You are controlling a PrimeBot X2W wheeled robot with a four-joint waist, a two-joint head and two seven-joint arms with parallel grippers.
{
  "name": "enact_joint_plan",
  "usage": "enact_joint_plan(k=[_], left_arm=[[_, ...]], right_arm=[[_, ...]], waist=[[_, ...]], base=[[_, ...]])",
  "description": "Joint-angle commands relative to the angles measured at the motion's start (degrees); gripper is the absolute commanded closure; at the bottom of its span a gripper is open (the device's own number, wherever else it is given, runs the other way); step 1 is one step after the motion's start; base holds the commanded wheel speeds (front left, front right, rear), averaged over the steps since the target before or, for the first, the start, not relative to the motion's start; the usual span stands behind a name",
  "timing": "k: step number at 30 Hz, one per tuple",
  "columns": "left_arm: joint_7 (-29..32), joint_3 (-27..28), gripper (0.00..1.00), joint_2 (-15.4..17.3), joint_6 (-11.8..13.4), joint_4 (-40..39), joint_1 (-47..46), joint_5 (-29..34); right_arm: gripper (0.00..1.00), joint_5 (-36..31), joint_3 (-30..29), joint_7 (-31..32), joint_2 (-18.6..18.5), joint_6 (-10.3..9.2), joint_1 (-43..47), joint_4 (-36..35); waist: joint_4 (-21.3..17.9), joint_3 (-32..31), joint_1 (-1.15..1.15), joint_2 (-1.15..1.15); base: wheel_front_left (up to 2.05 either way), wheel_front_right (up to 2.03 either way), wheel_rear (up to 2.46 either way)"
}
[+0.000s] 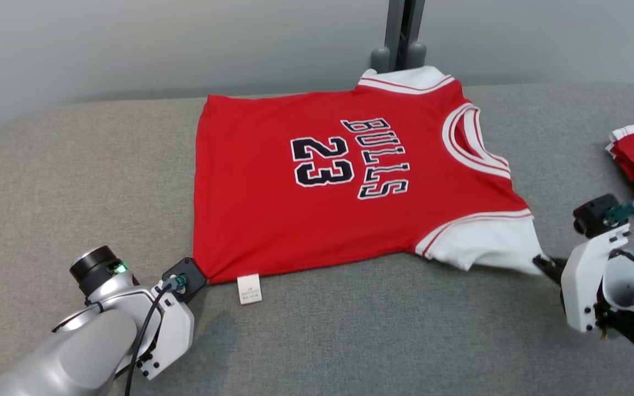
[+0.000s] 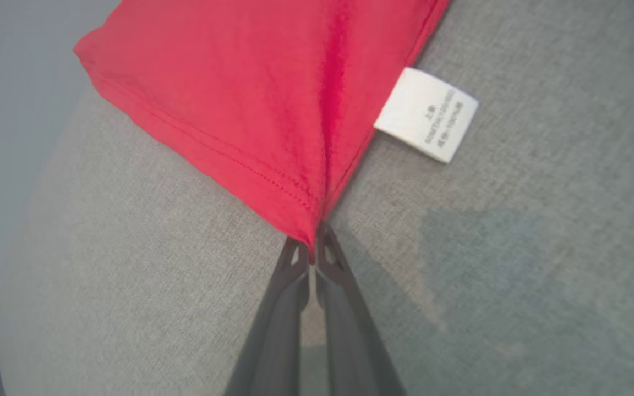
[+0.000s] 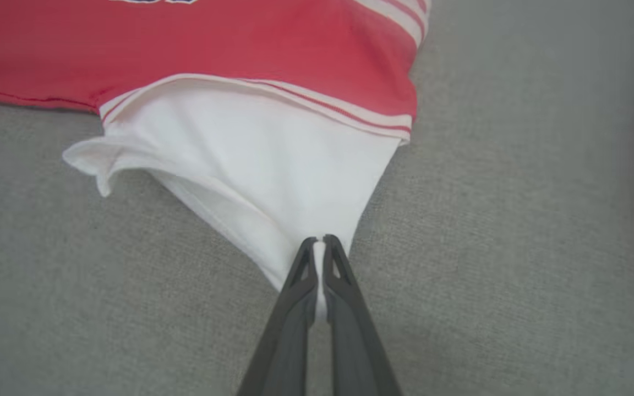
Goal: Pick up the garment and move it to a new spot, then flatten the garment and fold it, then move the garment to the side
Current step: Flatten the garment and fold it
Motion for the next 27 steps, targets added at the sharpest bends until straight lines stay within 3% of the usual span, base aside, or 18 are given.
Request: enact_joint_plan(k=[1, 13, 20, 27], left_arm=[[1.3, -0.3, 1.0, 1.3, 0.0, -1.6, 1.1, -0.1], [9.3, -0.5, 1.0, 8.7, 0.0, -16.2, 6.6, 0.1], [13.7, -0.6, 1.0, 13.0, 0.0, -24.5, 10.7, -2.7], [20.4, -0.6, 1.0, 16.8, 0.0, -32.8, 13.2, -10.3]], right_arm=[[1.0, 1.9, 0.3, 2.1, -1.2, -0.03, 1.3, -1.9], [1.0, 17.2, 0.5, 20.0, -8.0, -0.03, 6.7, -9.6], [1.0, 21.5, -0.3, 24.6, -9.4, -0.03, 8.3, -11.2], [1.0, 23.5, -0.4, 27.0, -11.1, -0.02, 9.9, -12.5]], waist=[[0.3, -0.5, 0.0, 0.0], [0.6, -3.9, 0.0, 0.0], [0.3, -5.0, 0.0, 0.0], [1.0, -5.7, 0.0, 0.0]], base=[[0.0, 0.0, 0.0], [0.0, 0.0, 0.0], [0.0, 0.0, 0.0], [0.0, 0.0, 0.0]])
